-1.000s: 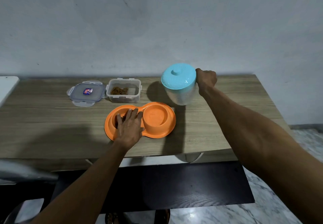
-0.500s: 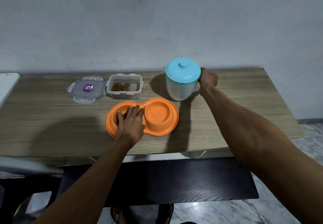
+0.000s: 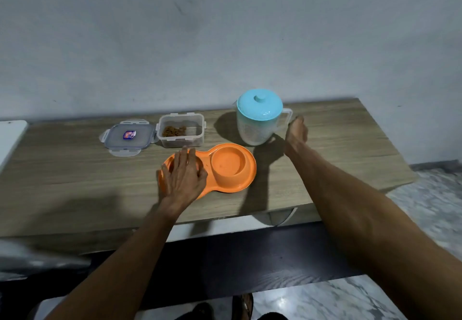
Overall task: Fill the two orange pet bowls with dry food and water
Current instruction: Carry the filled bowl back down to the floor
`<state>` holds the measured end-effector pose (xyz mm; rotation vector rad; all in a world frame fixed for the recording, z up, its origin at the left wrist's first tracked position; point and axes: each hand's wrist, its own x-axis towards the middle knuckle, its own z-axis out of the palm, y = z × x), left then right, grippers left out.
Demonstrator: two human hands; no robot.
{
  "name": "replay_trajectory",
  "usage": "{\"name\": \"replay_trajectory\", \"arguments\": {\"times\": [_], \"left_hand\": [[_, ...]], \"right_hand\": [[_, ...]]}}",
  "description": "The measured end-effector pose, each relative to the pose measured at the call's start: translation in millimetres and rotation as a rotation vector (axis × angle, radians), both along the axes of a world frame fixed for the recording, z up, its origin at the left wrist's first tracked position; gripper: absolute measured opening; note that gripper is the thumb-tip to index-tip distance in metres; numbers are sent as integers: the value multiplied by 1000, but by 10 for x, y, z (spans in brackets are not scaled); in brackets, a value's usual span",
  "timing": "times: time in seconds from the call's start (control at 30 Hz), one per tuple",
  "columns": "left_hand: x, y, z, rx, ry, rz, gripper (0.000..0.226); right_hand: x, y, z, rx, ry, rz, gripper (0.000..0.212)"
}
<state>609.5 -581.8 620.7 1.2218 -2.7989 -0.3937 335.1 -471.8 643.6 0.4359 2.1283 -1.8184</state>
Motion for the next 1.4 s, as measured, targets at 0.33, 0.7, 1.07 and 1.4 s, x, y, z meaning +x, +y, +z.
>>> {"name": "replay_trajectory", "arguments": {"times": [0.33,0.7,1.07,1.4], "left_hand": [[466,-540,-95,450,31,483,64],[467,-641,-127,756,149,534,55],[47,77,-46,817,228,420,51],[-917,1562,9,839,190,167,54]], "right_hand": [[1085,-89,-320,455,-58,352,73],[1435,-56,-471,543,-24,275,58],[1384,929,-285,486,-21,100,51],[947,2809,-27,457,-19,-105,61]]}}
